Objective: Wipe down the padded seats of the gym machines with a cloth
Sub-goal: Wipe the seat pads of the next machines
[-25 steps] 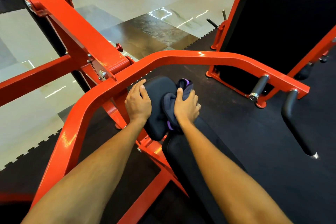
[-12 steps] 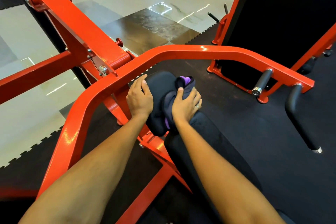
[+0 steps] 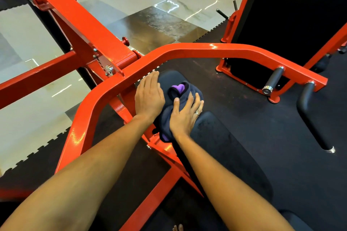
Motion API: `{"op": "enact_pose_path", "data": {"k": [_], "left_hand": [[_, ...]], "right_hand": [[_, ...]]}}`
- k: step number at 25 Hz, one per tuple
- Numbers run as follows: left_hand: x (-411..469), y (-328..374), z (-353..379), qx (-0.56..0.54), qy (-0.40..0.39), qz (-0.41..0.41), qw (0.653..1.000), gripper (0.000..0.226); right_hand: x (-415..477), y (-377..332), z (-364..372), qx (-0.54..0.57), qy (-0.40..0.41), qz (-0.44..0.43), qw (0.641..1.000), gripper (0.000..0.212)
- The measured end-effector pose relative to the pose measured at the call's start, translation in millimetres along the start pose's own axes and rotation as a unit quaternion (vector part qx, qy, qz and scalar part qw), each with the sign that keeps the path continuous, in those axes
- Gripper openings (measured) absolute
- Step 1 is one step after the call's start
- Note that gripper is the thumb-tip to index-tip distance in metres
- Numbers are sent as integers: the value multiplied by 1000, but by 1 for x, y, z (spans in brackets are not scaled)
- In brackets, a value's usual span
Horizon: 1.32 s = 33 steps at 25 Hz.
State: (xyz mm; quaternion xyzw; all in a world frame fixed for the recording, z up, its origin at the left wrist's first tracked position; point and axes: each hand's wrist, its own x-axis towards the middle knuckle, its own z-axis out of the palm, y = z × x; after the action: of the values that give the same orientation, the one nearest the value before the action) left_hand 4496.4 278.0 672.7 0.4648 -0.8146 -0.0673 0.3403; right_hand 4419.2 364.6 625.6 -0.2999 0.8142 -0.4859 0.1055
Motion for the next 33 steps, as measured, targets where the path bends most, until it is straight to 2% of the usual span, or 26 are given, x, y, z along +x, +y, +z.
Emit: {"op": "enact_pose_path", "data": {"k": [2,5,7,11,17,19,22,25,28,30,33], "left_hand": [[-3,-5,-3,112,-45,107,987,56],[-3,-7,-7,171,-81,147,971,62],[-4,-4,-9,179,-78,139,971,64],[-6,-6,-7,180,-75,146,970,64],[-12,2,-8,259,-116,156,946,65],[-21,6,-12,288,-136,177,931,64],[-36,14,-12,298,-171,250,905,62],[-31,29,-8,266,-189,280,903,64],[-25,36,4,280,-206,323,880,62],[-26,34,9,298,-200,334,871,62],[-25,33,12,302,-178,340,873,62]], "right_hand": [[34,-4,-6,18,21,68,997,60],[57,-9,-13,60,49,152,985,59],[38,-12,-10,46,54,121,990,60],[-4,-6,2,17,13,32,999,59],[70,3,-42,40,-42,114,992,47],[74,14,-65,-18,-55,70,996,40],[58,46,-92,-123,-69,0,990,40],[35,66,-93,-205,-114,-22,972,56],[-1,64,-84,-216,-132,-6,967,68],[-34,72,-80,-223,-127,-91,962,64],[-38,100,-89,-230,-149,-248,929,58]]}}
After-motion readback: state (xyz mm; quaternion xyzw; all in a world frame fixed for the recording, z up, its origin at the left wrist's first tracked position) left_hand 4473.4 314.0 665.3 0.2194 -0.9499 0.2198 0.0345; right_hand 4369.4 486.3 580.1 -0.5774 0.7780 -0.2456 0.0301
